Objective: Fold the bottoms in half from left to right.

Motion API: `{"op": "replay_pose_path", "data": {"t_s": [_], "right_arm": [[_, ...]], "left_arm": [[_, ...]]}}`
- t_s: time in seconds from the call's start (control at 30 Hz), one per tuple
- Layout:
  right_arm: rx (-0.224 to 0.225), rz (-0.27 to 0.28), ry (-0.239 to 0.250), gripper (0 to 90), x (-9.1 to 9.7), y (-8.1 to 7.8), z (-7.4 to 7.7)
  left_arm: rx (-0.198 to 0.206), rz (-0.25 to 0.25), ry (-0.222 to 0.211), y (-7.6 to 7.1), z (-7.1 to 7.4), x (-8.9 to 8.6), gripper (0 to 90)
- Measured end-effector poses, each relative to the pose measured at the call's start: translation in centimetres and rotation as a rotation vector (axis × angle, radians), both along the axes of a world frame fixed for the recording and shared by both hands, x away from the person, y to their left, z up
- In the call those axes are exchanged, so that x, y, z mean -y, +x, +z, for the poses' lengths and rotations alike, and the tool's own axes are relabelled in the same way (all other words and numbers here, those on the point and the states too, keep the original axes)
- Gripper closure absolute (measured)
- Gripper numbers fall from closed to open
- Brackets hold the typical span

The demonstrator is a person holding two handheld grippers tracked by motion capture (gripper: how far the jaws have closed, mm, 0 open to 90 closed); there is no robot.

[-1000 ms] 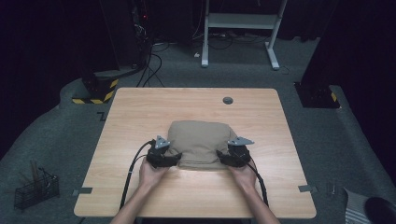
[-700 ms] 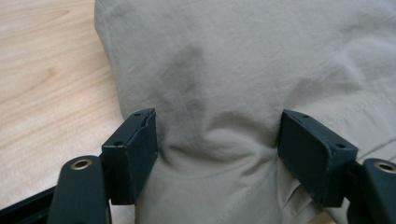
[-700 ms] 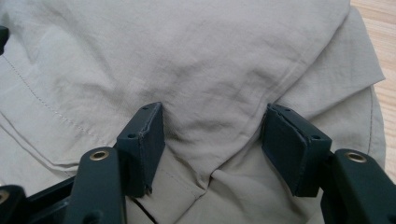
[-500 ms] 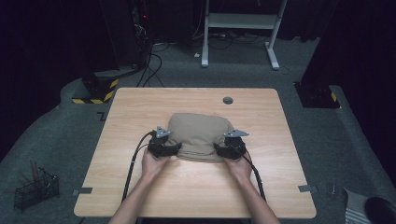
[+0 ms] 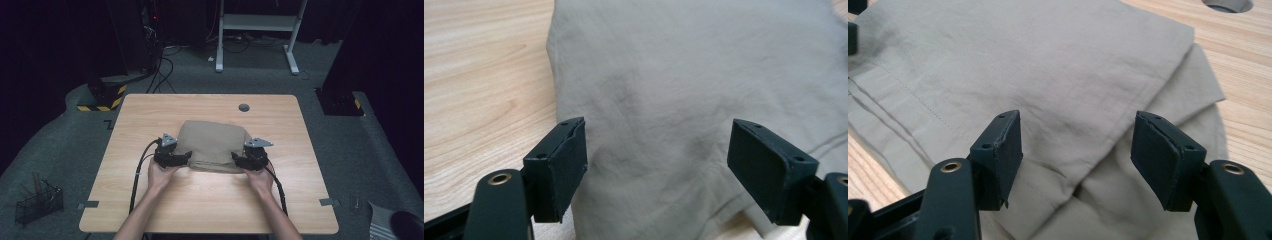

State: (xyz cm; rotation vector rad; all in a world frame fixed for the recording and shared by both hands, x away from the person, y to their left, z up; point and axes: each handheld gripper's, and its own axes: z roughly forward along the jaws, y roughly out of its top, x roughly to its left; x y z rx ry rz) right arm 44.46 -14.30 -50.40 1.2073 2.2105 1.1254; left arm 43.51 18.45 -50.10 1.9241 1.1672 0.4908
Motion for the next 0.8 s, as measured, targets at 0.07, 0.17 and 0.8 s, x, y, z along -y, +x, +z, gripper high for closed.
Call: {"op": "replay_pose_path", "data": {"t_s": [0.07, 0.17, 0.8], "right_arm": [[0.001, -0.006, 0.012, 36.6, 0.4, -0.2, 0.1], [0.003, -0.023, 0.023, 36.9, 1.0, -0.4, 0.3], [0.027, -0.074, 0.033, 38.6, 3.4, -2.0, 1.0]], "left_arm": [[0.005, 0.002, 0.000, -0.3, 0.3, -0.4, 24.1], [0.010, 0.011, -0.003, -0.7, 0.5, -1.2, 23.4], [-0.007, 0.082, -0.023, -2.7, 0.4, -5.5, 22.9]]}}
